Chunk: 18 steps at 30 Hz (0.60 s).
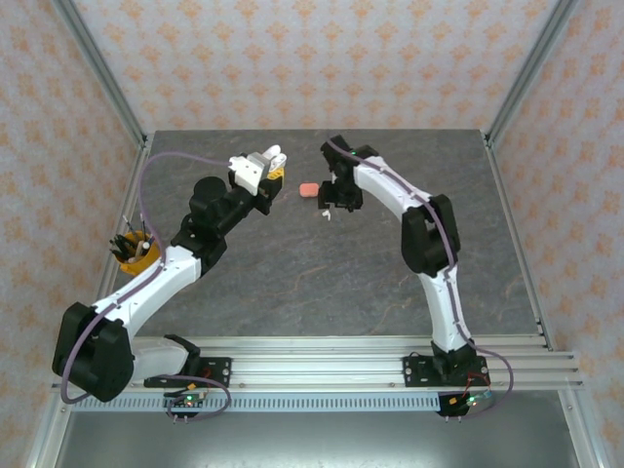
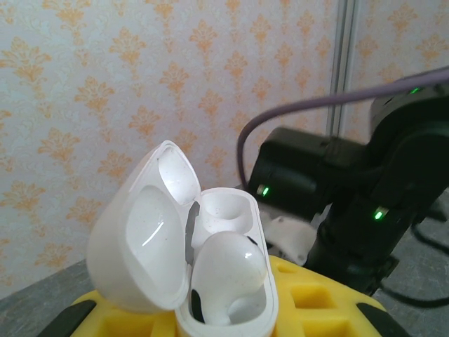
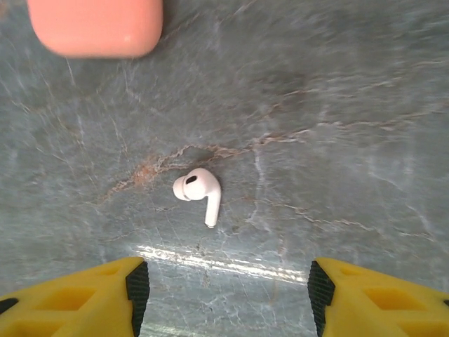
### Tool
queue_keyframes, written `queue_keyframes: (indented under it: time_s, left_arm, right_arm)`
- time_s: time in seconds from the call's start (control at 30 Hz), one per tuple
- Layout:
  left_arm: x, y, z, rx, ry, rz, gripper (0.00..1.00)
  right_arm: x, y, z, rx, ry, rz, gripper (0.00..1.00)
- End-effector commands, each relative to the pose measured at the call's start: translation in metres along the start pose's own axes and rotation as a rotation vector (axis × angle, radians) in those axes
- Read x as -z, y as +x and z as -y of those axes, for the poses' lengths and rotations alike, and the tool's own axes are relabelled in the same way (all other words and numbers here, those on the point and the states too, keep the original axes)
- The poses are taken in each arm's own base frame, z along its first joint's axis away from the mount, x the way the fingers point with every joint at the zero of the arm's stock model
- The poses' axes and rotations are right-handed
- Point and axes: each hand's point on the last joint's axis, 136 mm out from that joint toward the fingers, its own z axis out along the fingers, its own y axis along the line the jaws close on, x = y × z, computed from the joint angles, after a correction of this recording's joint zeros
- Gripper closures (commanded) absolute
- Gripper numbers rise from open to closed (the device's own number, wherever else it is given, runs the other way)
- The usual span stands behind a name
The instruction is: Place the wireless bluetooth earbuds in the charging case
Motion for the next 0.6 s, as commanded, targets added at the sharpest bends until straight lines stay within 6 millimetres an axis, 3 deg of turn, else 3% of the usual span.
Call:
queue_keyframes:
  time_s: [0.0, 0.57]
  left_arm:
    - [0.007, -0.008, -0.008, -0.015, -0.034, 0.030, 1.00]
    - [0.003, -0.012, -0.008, -0.006, -0.023, 0.045, 1.00]
  right_arm:
    - [0.001, 0.009, 0.008, 0.125, 0.126, -0.045, 0.37]
    - [-0.037, -0.009, -0.009, 0.170, 0.177, -0.024, 0.44]
